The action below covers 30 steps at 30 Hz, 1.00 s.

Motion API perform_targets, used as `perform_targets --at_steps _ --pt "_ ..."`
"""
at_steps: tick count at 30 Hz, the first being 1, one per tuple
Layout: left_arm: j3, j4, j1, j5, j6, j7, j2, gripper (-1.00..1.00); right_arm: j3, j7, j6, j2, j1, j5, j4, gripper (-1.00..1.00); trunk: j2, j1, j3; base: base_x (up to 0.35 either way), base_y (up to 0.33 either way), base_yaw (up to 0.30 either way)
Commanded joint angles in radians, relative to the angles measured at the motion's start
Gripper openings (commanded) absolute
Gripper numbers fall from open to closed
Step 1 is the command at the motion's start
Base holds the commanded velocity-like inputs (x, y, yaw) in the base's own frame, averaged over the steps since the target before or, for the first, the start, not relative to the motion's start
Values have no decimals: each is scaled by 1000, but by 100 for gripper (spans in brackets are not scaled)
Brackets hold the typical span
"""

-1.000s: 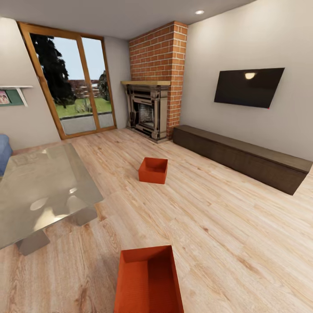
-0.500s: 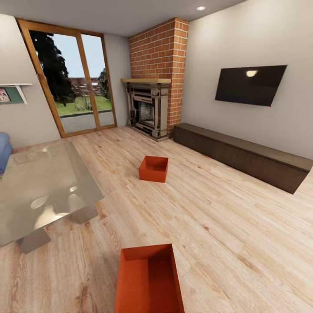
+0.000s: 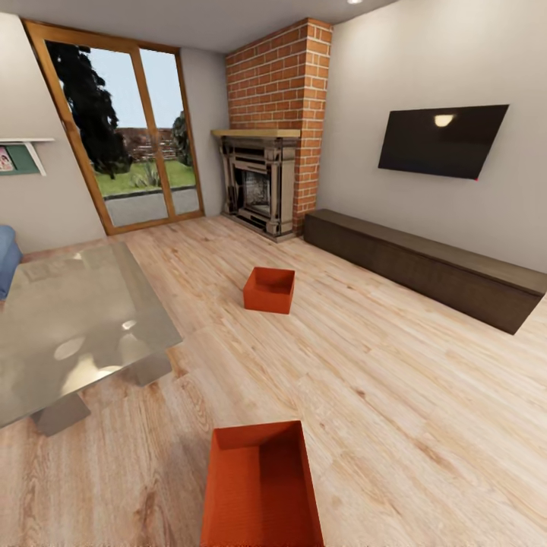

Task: Move the two storage containers from the living room to the garage. In the garage, place one container on the floor and stack the other container on top of it (either order is fine).

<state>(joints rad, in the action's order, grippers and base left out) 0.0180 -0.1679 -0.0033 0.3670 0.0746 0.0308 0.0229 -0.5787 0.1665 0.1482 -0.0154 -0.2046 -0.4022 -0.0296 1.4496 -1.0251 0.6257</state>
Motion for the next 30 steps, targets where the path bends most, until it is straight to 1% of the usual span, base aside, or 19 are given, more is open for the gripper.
perform_targets --at_steps 1,12,22,30 --pt "2 -3 0 3 7 3 0 100 -9 0 5 0 -1 -9 -3 100 0 0 3 0 0 0" --pt "2 -3 0 3 7 3 0 100 -9 1 5 1 -1 -8 -3 100 0 0 19 0 0 2" --pt "2 -3 0 3 7 3 0 100 -9 -2 5 2 -1 -7 -3 100 0 0 27 0 0 129" --pt "2 -3 0 3 7 3 0 100 -9 -2 5 2 -1 -7 -3 100 0 0 34 0 0 26"
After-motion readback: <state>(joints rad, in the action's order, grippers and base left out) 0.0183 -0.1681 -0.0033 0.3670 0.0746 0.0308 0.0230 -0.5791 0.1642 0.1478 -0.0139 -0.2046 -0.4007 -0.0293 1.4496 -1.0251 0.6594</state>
